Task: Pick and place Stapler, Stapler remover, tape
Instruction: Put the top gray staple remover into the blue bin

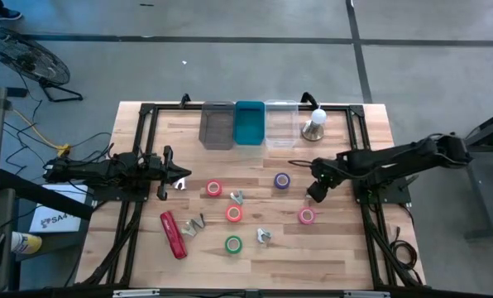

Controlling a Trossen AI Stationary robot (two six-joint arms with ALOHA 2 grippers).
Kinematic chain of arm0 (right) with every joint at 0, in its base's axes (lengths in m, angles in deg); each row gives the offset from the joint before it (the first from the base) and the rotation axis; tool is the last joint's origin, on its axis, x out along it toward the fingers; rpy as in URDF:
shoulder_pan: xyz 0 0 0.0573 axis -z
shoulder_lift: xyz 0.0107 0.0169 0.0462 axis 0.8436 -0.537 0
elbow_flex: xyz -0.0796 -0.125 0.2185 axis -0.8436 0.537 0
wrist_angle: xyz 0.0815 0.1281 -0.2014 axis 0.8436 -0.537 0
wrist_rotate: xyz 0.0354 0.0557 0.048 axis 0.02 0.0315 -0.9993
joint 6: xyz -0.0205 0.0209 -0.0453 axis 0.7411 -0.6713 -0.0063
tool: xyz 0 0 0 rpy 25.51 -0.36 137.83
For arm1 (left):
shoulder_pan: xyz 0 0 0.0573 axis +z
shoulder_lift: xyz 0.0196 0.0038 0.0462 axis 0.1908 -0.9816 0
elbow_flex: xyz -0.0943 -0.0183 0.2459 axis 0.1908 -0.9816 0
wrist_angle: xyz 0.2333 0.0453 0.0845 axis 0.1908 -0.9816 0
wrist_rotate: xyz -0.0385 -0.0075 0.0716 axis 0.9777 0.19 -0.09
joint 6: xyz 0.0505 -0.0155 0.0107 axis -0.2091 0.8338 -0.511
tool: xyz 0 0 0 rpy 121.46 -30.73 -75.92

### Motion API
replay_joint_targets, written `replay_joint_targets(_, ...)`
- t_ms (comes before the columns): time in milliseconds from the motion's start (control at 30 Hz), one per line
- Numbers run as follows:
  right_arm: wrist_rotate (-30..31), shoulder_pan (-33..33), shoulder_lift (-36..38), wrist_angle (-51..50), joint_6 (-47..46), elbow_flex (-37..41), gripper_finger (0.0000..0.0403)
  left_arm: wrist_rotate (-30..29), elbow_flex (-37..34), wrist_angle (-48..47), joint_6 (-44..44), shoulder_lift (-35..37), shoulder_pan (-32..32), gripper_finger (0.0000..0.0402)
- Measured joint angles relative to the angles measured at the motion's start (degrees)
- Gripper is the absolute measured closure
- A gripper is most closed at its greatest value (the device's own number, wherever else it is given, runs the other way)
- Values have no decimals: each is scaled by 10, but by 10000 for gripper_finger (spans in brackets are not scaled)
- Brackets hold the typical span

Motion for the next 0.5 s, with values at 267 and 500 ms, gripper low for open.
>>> replay_joint_targets(267, -7, 0, -51, 56, 12, 0, 198, 0, 0, 0, 0, 0, 0, 396)
replay_joint_targets(500, -5, 0, -84, 59, 16, 0, 199, 0, 0, 0, 0, 0, 0, 396)
